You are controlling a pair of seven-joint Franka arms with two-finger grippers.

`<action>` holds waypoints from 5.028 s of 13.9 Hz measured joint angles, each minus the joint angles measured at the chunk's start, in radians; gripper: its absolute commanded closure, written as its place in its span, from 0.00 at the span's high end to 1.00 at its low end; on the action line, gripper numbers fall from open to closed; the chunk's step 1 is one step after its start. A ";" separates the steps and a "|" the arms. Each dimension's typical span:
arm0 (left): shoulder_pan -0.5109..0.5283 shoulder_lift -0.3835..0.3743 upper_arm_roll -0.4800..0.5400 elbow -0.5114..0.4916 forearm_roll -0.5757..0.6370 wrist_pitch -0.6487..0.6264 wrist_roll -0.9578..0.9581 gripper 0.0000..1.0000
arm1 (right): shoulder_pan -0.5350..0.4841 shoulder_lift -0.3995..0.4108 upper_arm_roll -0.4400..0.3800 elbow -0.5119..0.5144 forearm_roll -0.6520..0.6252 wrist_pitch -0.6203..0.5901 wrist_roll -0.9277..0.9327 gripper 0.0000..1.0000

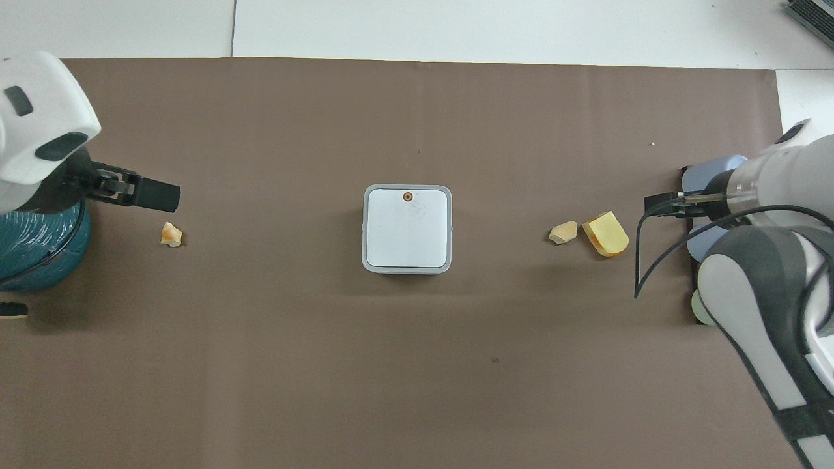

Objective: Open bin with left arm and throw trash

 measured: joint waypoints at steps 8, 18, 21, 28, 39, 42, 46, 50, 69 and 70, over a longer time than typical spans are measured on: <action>-0.210 0.140 -0.002 -0.047 0.001 0.282 -0.236 1.00 | 0.012 0.198 0.000 -0.170 0.060 0.373 -0.218 1.00; -0.301 0.264 -0.004 -0.101 0.001 0.586 -0.390 0.00 | 0.008 0.210 0.000 -0.201 0.127 0.413 -0.302 0.00; -0.328 0.299 -0.005 -0.126 0.001 0.645 -0.434 0.00 | 0.008 0.210 0.000 -0.195 0.129 0.412 -0.297 0.00; -0.355 0.366 -0.005 -0.133 0.001 0.677 -0.445 0.00 | 0.010 0.182 0.000 0.059 0.130 0.106 -0.112 0.00; -0.370 0.337 -0.001 -0.139 0.004 0.546 -0.445 0.00 | 0.154 0.182 0.003 0.247 0.131 -0.060 0.253 0.00; -0.366 0.253 0.007 -0.140 0.004 0.387 -0.432 0.00 | 0.187 0.182 0.004 0.248 0.133 -0.050 0.323 0.00; -0.295 0.164 0.019 -0.150 0.005 0.232 -0.318 0.00 | 0.228 0.185 0.005 0.248 0.282 0.051 0.422 0.00; -0.186 0.141 0.024 -0.170 0.005 0.237 -0.278 0.00 | 0.329 0.201 0.007 0.248 0.374 0.149 0.609 0.00; 0.256 0.175 0.028 -0.625 0.005 0.860 0.250 0.77 | 0.478 0.272 0.002 0.219 0.342 0.241 0.817 1.00; 0.263 0.175 0.027 -0.645 0.005 0.877 0.258 0.76 | 0.465 0.263 -0.002 0.231 0.284 0.230 0.810 1.00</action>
